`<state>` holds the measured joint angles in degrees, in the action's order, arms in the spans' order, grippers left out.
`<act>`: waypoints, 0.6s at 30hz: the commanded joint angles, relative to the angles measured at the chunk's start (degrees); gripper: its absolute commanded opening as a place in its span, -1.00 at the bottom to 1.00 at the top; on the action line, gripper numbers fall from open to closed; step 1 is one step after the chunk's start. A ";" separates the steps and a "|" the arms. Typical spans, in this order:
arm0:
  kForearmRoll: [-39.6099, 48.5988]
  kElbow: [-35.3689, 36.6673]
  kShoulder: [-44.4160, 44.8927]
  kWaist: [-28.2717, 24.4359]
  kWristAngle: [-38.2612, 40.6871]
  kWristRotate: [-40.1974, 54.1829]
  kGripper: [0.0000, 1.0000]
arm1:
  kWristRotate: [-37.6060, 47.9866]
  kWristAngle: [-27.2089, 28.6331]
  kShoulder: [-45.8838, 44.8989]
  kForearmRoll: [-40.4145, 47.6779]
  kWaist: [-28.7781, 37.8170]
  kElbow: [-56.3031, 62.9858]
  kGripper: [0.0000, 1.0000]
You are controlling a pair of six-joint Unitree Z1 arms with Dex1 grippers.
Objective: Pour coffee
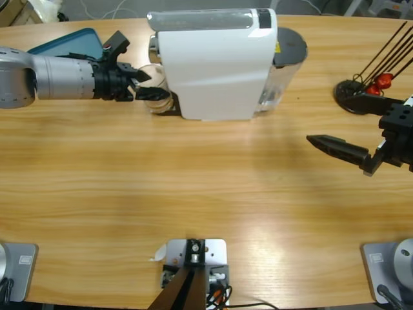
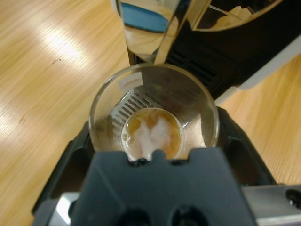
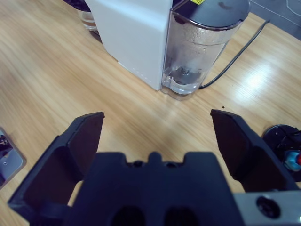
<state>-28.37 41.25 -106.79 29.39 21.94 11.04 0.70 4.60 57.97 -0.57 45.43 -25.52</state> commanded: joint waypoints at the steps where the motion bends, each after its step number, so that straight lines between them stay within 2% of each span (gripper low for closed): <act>1: -0.64 -1.31 -0.42 -0.74 2.13 0.77 -0.31 | -0.35 -1.00 1.70 0.74 0.54 0.92 1.00; 6: 0.07 -3.98 3.42 -1.53 1.97 1.24 -0.31 | -0.35 -0.98 1.70 0.74 0.54 0.92 1.00; 18: 2.26 -6.04 10.83 -10.43 -1.37 1.28 -0.31 | -0.44 -0.94 1.42 0.83 0.54 0.97 1.00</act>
<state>-27.60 36.57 -99.48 23.28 22.49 11.93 0.67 4.59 58.12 -0.53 45.43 -25.53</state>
